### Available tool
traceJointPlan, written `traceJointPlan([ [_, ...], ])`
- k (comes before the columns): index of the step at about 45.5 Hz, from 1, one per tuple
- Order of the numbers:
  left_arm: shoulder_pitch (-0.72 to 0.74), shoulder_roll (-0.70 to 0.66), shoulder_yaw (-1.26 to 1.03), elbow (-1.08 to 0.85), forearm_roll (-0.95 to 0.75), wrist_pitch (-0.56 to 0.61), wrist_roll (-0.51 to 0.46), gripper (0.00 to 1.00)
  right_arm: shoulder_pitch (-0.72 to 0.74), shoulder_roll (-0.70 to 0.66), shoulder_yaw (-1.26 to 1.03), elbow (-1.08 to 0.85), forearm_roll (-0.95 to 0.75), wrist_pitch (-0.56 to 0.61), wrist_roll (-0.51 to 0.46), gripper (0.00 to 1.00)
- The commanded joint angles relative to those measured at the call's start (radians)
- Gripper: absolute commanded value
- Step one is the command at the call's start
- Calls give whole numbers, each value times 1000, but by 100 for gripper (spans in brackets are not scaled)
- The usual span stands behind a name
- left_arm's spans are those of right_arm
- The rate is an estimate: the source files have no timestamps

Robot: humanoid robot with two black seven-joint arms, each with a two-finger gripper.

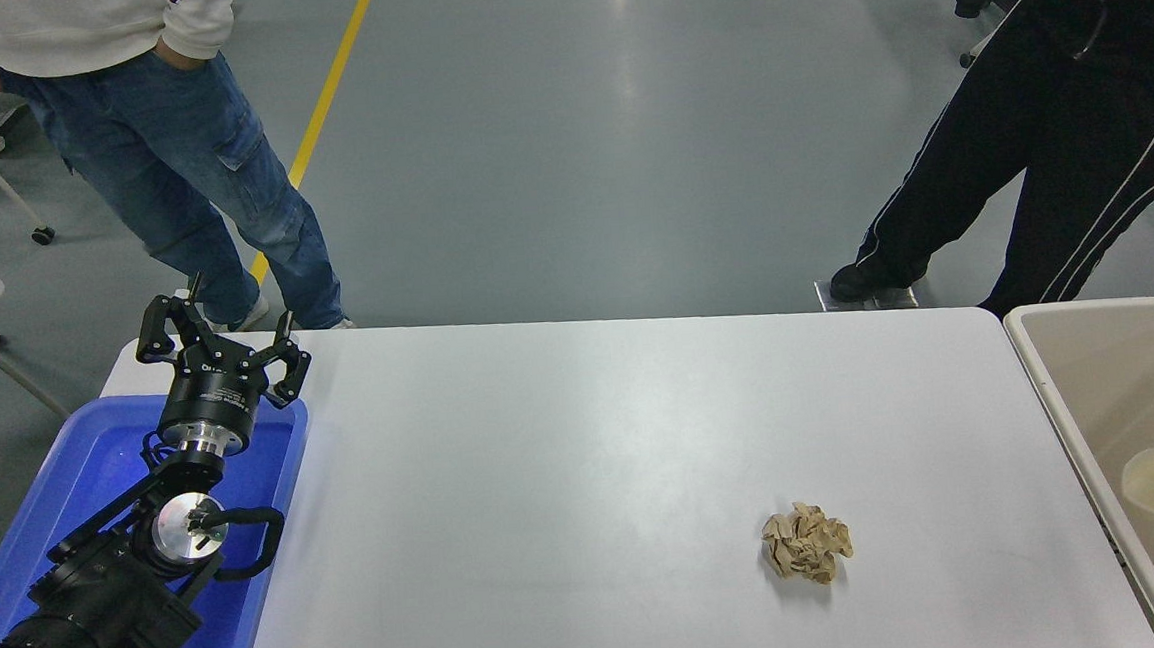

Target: Dispose of the paper cup in the dustbin

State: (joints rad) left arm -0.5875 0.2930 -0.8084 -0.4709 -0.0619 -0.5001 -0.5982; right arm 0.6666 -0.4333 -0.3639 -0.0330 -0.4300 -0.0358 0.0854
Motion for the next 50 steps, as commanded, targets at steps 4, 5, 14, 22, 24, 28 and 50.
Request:
traceJointPlan([
  [4, 0, 0, 0, 0, 1, 0, 0, 100, 42, -1, 152, 5, 0, -55, 0, 99],
  [5, 0, 0, 0, 0, -1, 0, 0, 100, 57, -1, 163, 5, 0, -55, 0, 99],
  [14, 0, 0, 0, 0, -1, 0, 0, 100, 182, -8, 284, 7, 0, -53, 7, 99],
  [22, 0, 0, 0, 0, 1, 0, 0, 100, 295, -8, 491, 24, 2, -61, 11, 99],
  [24, 0, 0, 0, 0, 1, 0, 0, 100, 312, -8, 552, 33, 2, -61, 11, 99],
  [28, 0, 0, 0, 0, 1, 0, 0, 100, 337, -15, 650, 68, 2, -59, 11, 99],
  [50, 0, 0, 0, 0, 1, 0, 0, 100, 323, -163, 1177, 619, 0, -52, 11, 99],
])
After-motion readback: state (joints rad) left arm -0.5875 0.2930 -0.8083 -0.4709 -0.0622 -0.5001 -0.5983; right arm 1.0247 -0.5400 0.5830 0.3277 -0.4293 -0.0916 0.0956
